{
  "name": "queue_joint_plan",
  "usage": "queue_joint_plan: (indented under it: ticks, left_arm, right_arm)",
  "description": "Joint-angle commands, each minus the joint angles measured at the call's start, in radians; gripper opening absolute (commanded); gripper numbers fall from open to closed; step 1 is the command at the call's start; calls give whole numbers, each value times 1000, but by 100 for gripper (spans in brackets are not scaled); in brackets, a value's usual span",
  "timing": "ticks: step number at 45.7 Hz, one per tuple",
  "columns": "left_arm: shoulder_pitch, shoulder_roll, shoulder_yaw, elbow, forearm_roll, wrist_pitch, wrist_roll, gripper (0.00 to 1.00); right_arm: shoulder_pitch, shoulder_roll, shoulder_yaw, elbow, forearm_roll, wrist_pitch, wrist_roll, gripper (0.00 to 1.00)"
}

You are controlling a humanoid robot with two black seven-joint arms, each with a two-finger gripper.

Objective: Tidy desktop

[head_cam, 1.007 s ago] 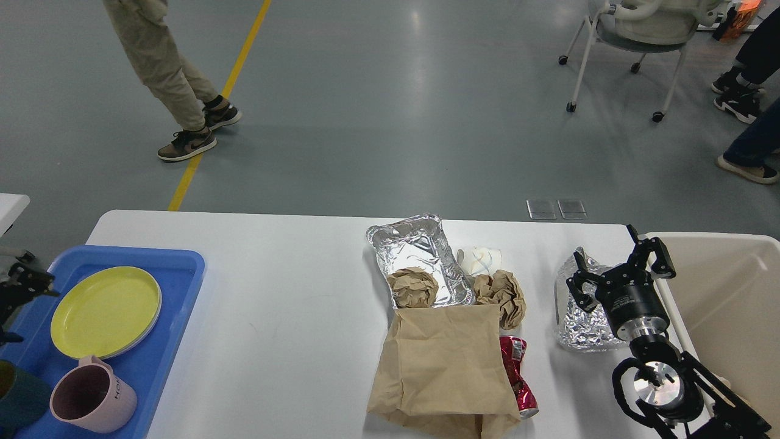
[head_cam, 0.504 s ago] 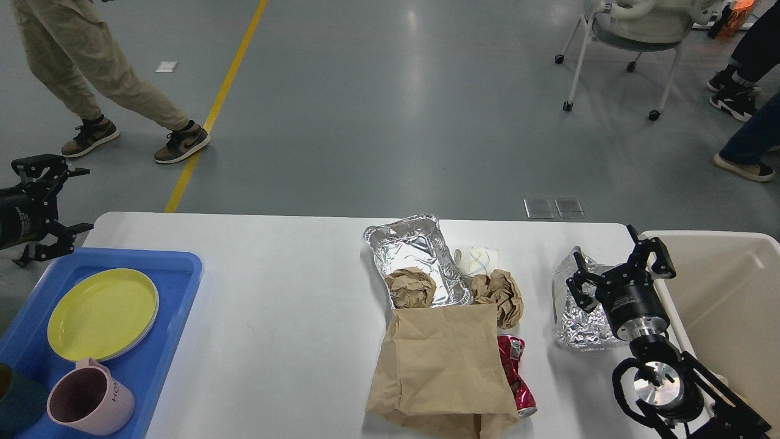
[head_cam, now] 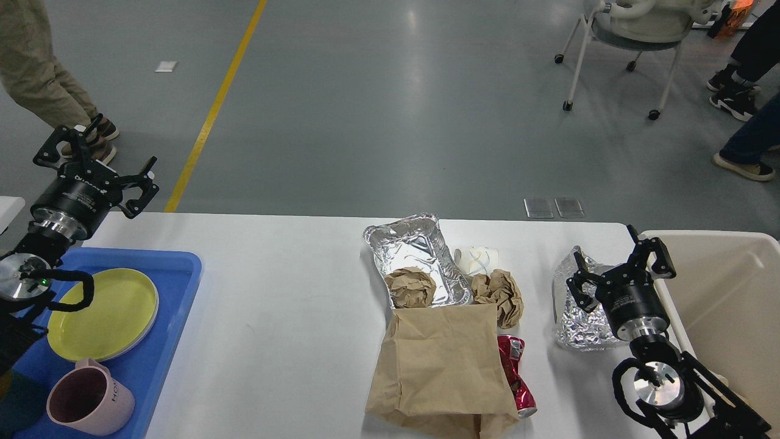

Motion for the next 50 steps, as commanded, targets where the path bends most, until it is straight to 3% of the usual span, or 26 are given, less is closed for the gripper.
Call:
queue_joint_plan:
  ticks: [1,8,13,33,50]
  left_arm:
    - [151,-42,-207,-173,71,53,-12,96]
    - [327,-235,-528,-278,405,80,2,96]
    - [375,-351,-660,-281,499,81,20,96]
    - [378,-404,-683,-268,496,57,7,96]
    - [367,-427,-680,-227,404,73,22,96]
  right_arm:
    - [0,0,-1,0,0,0,0,100]
    - [0,0,0,0,0,0,0,100]
    - [0,0,-1,0,0,0,0,100]
    - [0,0,0,0,0,0,0,100]
    - [0,0,0,0,0,0,0,100]
